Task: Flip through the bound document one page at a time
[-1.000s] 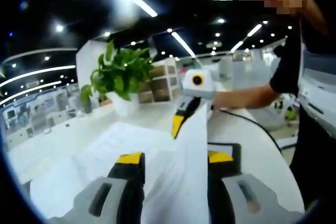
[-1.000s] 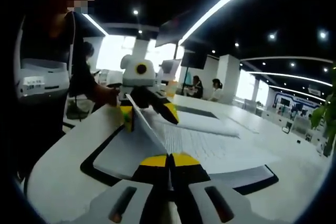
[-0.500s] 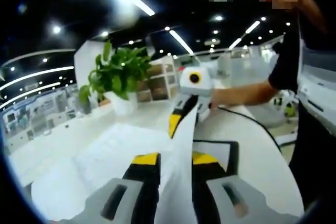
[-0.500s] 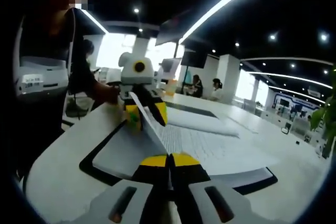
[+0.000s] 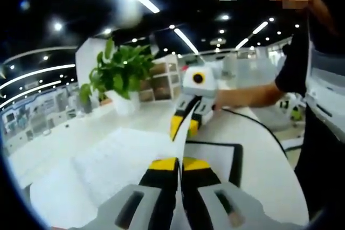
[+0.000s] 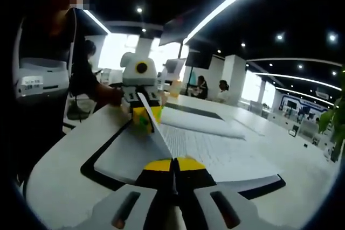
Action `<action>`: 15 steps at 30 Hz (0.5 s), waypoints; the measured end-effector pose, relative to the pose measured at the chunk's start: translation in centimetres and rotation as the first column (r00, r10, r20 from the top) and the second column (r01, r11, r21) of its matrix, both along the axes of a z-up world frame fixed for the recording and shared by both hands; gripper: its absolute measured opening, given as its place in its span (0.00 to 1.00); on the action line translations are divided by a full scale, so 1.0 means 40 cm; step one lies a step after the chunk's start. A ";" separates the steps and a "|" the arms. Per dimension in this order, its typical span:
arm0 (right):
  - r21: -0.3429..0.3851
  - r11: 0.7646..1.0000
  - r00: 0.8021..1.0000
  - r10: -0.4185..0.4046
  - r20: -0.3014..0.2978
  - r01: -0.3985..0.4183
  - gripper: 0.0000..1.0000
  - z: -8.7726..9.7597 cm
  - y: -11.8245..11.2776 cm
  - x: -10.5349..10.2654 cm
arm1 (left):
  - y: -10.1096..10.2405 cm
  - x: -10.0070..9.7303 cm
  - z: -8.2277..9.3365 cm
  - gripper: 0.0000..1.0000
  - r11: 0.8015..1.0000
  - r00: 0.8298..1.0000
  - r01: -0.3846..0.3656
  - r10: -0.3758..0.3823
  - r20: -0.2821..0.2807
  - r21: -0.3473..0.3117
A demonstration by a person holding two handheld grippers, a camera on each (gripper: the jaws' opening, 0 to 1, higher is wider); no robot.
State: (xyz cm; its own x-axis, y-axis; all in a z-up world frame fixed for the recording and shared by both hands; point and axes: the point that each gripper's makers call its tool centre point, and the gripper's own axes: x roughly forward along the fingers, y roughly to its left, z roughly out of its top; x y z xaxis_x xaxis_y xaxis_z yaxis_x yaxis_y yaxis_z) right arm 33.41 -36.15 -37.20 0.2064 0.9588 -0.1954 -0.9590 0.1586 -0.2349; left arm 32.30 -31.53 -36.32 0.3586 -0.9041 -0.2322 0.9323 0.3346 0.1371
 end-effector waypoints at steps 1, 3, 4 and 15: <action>0.001 1.000 1.000 0.000 0.000 0.000 0.05 0.001 0.000 0.000 | 0.000 0.000 0.000 0.03 1.000 1.000 -0.001 0.001 -0.001 0.000; 0.003 1.000 1.000 0.001 0.000 -0.001 0.05 0.001 0.000 0.000 | -0.001 -0.001 0.000 0.03 1.000 1.000 -0.003 0.003 -0.003 0.001; 0.002 1.000 1.000 0.001 0.000 -0.001 0.04 0.001 0.000 0.000 | -0.001 -0.001 0.000 0.03 1.000 1.000 -0.004 0.004 -0.005 0.001; 0.004 1.000 1.000 0.002 -0.002 -0.002 0.04 0.001 0.001 -0.001 | -0.001 -0.003 0.000 0.03 1.000 1.000 -0.007 0.007 0.000 0.008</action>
State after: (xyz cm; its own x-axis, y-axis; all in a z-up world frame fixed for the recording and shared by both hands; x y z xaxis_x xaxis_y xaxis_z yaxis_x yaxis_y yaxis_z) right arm 33.38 -36.10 -37.14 0.2039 0.9600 -0.1919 -0.9599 0.1575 -0.2319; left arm 32.16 -31.59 -36.33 0.3653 -0.8996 -0.2395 0.9299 0.3404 0.1397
